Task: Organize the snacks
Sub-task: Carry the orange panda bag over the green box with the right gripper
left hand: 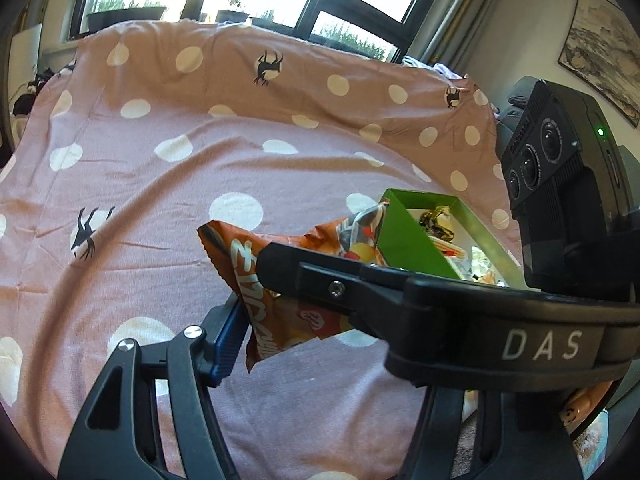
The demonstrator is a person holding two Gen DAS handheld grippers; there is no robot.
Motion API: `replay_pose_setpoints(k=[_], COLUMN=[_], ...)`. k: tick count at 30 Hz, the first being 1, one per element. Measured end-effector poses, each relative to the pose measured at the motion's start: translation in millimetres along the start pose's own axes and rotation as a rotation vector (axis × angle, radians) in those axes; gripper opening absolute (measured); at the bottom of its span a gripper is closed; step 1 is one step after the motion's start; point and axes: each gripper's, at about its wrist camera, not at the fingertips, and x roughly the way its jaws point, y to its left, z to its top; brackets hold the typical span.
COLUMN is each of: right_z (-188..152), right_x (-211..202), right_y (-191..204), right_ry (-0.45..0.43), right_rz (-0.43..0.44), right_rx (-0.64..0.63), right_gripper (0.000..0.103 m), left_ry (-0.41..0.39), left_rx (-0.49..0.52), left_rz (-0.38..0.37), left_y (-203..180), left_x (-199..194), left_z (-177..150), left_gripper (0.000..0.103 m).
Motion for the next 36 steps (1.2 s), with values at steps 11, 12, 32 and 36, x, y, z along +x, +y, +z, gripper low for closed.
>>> replay_pose_setpoints(k=[11,12,32,36], right_z=[3,3,-10,-15], right_x=[-60,-66,-159,-166], right_y=[-10,-13,-107,-128], right_ry=[-0.126,-0.137,-0.317,-0.326], right_rz=[-0.026,-0.032,-0.132,-0.158], right_rx=[0.015,0.02,0.236,0.291], right_gripper=[0.059,0.059,0.059,0.059], left_ry=[-0.038,-0.038,0.04,0.076], left_rx=[0.113,0.121,0.287,0.296], left_rz=[-0.06,-0.068,-0.245,-0.279], left_y=[-57,-61,-166,-177], left_x=[-5,-4,65,83], left_z=[15,16,27,26], left_gripper=[0.062,0.062,0.062,0.062])
